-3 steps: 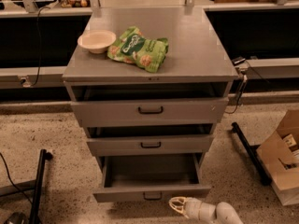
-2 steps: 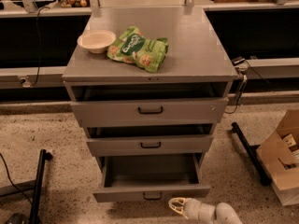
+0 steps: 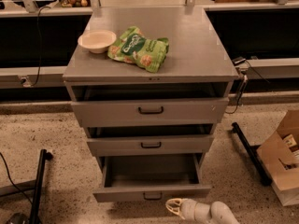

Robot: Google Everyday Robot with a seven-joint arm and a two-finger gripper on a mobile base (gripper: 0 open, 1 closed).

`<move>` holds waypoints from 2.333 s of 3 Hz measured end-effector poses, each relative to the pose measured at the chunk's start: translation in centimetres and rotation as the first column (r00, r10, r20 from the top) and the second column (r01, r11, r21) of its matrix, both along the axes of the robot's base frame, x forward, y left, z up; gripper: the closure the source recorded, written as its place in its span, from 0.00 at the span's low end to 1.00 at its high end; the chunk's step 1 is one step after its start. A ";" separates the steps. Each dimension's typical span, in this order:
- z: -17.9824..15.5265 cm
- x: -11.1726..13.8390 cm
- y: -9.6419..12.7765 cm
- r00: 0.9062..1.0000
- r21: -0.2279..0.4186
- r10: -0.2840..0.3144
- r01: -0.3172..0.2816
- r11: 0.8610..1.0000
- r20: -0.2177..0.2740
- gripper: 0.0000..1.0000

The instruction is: Close bottom drawer

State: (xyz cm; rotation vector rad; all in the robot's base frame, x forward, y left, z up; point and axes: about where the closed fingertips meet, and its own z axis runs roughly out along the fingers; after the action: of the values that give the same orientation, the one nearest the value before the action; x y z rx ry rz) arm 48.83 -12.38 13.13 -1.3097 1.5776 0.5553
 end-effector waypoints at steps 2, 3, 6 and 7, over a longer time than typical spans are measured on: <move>-3.4 4.8 -0.1 0.998 -0.009 -0.054 0.053 0.999 -0.035 1.00; -3.5 7.4 -0.6 0.994 -0.012 -0.103 0.102 0.995 -0.026 1.00; 0.0 14.7 -2.7 0.979 0.011 -0.198 0.197 0.980 0.041 1.00; 1.0 16.1 -3.9 0.973 0.026 -0.224 0.223 0.975 0.058 1.00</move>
Offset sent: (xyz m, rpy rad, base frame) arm 0.0846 -0.0155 -0.0474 -0.0239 0.0346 -0.1123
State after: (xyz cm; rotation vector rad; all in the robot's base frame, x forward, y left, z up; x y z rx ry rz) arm 64.94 -16.29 14.17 -1.1059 1.6385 0.3856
